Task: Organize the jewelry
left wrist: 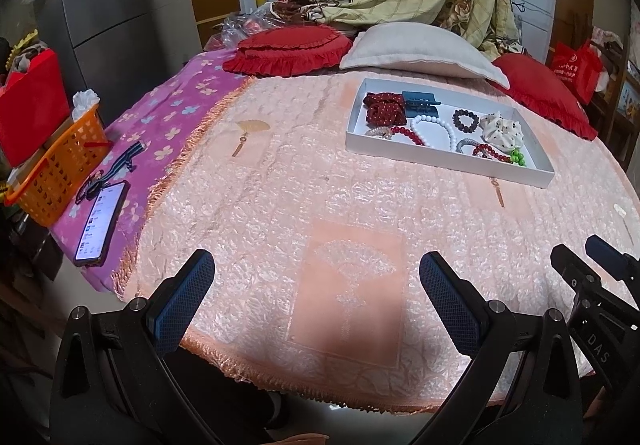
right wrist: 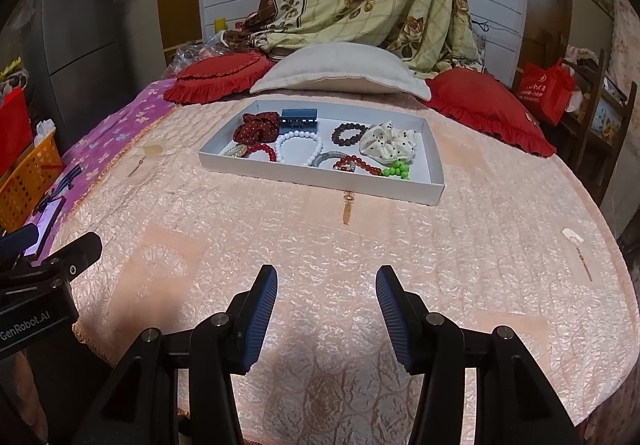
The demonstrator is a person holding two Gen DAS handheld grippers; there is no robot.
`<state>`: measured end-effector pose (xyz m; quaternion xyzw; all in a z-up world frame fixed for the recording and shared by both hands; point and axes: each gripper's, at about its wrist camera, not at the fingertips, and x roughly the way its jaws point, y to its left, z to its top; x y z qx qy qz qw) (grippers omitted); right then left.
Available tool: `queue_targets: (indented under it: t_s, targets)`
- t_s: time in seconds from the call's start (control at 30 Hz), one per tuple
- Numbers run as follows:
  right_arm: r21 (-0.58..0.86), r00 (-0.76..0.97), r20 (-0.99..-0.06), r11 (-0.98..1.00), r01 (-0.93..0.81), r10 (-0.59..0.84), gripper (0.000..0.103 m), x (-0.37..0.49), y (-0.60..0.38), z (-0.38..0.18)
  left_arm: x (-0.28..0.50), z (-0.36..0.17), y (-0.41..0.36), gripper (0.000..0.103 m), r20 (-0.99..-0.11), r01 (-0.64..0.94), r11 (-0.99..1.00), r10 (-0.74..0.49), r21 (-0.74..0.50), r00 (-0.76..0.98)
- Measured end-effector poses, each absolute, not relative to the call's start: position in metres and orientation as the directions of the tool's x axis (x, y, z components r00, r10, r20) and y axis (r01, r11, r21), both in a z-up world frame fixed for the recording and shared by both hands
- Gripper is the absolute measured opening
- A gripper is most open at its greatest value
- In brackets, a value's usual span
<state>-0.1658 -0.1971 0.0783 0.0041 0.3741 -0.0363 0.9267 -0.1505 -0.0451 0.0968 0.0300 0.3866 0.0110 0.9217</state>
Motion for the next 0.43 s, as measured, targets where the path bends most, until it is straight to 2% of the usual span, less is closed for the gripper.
queue_targets:
  t_s: [0.43]
  targets:
    - [-0.013, 0.704, -0.708, 0.997, 0.073, -0.06, 0.049, -0.1642, -0.1984, 0.0706, -0.1498, 0.0919, -0.0488, 0.103, -0.711, 0.01, 0.996, 0.053, 0.084, 0.702]
